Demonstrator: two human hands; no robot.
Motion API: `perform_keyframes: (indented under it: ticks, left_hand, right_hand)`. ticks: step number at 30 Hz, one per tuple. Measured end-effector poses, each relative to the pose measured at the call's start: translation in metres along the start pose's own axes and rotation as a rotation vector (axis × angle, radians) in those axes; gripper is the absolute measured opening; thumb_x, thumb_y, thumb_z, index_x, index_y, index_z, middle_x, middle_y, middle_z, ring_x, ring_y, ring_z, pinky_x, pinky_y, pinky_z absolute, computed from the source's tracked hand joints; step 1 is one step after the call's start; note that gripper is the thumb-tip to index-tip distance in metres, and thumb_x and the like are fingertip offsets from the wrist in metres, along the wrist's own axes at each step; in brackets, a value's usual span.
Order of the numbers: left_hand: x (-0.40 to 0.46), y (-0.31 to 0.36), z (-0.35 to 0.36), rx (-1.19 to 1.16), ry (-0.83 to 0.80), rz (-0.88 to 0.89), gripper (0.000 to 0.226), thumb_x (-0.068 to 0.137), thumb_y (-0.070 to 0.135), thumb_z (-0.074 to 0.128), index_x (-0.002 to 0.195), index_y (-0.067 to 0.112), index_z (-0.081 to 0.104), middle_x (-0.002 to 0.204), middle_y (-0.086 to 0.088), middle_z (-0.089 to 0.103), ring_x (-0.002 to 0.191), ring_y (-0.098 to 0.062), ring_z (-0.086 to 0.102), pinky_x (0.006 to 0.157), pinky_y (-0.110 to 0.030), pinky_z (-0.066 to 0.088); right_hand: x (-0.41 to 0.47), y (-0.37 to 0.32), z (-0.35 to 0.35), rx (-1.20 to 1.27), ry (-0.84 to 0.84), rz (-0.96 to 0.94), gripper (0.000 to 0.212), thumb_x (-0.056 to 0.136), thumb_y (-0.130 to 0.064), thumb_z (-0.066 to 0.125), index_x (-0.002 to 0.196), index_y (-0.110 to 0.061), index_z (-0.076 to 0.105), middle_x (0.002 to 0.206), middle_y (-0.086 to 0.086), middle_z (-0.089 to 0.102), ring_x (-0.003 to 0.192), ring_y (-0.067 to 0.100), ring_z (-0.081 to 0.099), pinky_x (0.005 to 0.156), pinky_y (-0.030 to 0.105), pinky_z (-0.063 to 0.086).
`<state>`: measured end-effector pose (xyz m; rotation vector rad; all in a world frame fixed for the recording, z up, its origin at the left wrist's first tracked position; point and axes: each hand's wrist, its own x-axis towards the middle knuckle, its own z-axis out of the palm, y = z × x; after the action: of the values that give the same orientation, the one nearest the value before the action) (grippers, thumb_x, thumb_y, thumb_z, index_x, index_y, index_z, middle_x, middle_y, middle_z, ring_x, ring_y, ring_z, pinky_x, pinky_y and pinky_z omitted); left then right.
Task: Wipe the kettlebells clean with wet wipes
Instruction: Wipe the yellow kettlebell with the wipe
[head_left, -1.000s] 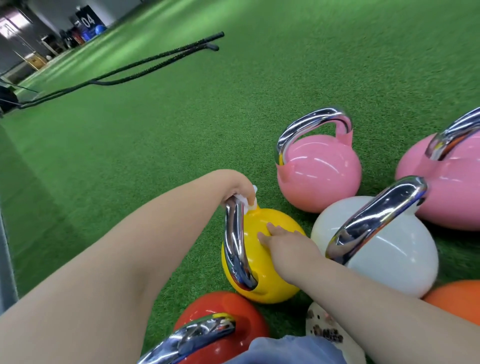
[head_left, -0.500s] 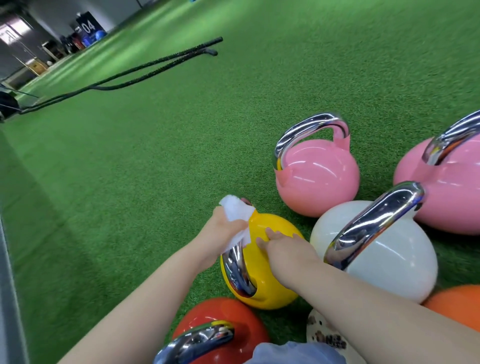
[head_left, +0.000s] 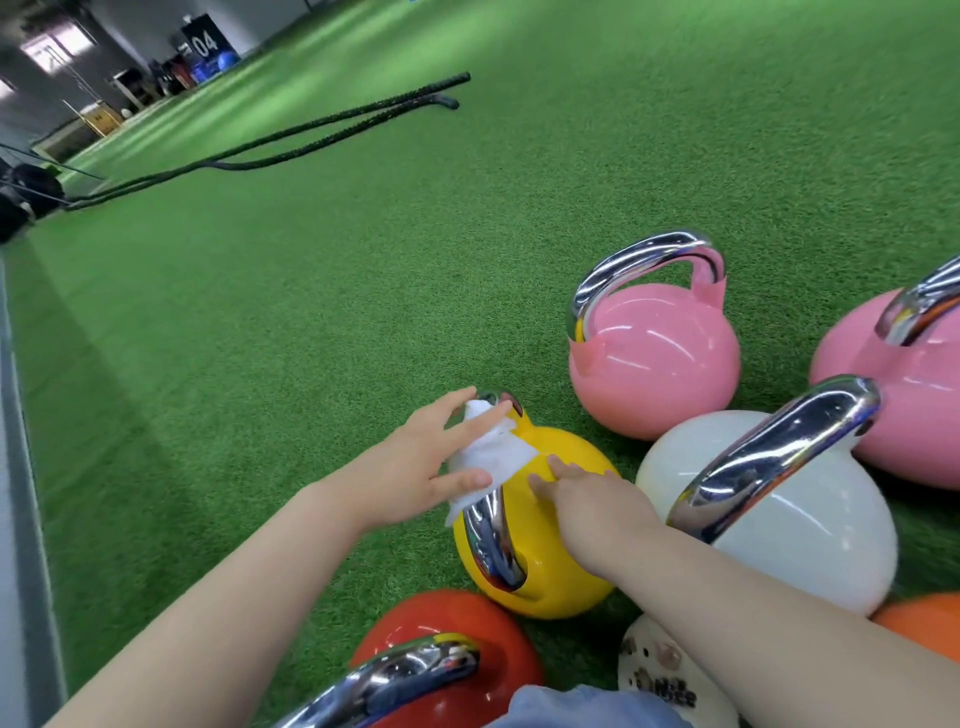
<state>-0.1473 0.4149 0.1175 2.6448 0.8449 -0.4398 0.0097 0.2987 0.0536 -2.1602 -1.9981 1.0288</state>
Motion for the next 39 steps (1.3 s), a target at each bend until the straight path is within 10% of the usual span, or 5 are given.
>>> perform_keyframes:
  ticks: [6, 15, 20, 35, 39]
  left_hand:
    - [-0.01, 0.024, 0.003, -0.226, 0.584, -0.256, 0.042, 0.093, 0.041, 0.044, 0.131, 0.023, 0.045, 0.126, 0.001, 0.046, 0.109, -0.01, 0.048, 0.087, -0.02, 0.034]
    - [-0.017, 0.051, 0.023, -0.091, 0.32, 0.054, 0.027, 0.09, 0.036, 0.055, 0.106, 0.022, 0.071, 0.138, 0.012, 0.046, 0.135, -0.002, 0.015, 0.105, -0.008, 0.009]
    - [-0.02, 0.053, 0.017, -0.239, 0.739, -0.217, 0.029, 0.088, 0.033, 0.054, 0.105, 0.014, 0.067, 0.109, 0.013, 0.058, 0.104, 0.003, 0.05, 0.089, -0.011, 0.037]
    - [0.087, 0.061, -0.023, -0.11, -0.113, -0.668, 0.032, 0.095, 0.019, 0.044, 0.117, -0.002, 0.056, 0.118, -0.018, 0.059, 0.108, -0.032, 0.057, 0.089, -0.034, 0.045]
    - [0.112, 0.053, -0.036, -0.12, -0.398, -0.707, 0.024, 0.098, 0.023, 0.044, 0.082, 0.004, 0.047, 0.071, -0.009, 0.05, 0.057, -0.019, 0.049, 0.068, -0.032, 0.049]
  right_hand:
    - [-0.001, 0.0, 0.002, 0.002, 0.018, 0.002, 0.069, 0.091, -0.001, 0.038, 0.151, -0.026, 0.014, 0.159, 0.005, -0.001, 0.145, 0.023, 0.013, 0.116, 0.044, 0.017]
    - [-0.001, -0.001, 0.003, 0.012, 0.011, 0.007, 0.066, 0.093, -0.002, 0.035, 0.151, -0.025, 0.013, 0.159, 0.005, -0.001, 0.145, 0.023, 0.012, 0.115, 0.045, 0.016]
    - [-0.003, 0.0, 0.003, 0.016, 0.013, 0.003, 0.065, 0.093, 0.0, 0.032, 0.151, -0.024, 0.013, 0.159, 0.006, -0.001, 0.145, 0.024, 0.011, 0.115, 0.047, 0.016]
    - [0.001, -0.003, 0.001, -0.04, 0.004, 0.022, 0.059, 0.097, -0.007, 0.031, 0.151, -0.021, 0.012, 0.159, 0.009, -0.001, 0.144, 0.026, 0.014, 0.114, 0.047, 0.014]
    - [0.002, -0.002, 0.002, -0.052, -0.009, 0.018, 0.058, 0.098, -0.009, 0.031, 0.151, -0.021, 0.011, 0.159, 0.009, -0.002, 0.144, 0.026, 0.014, 0.114, 0.048, 0.014]
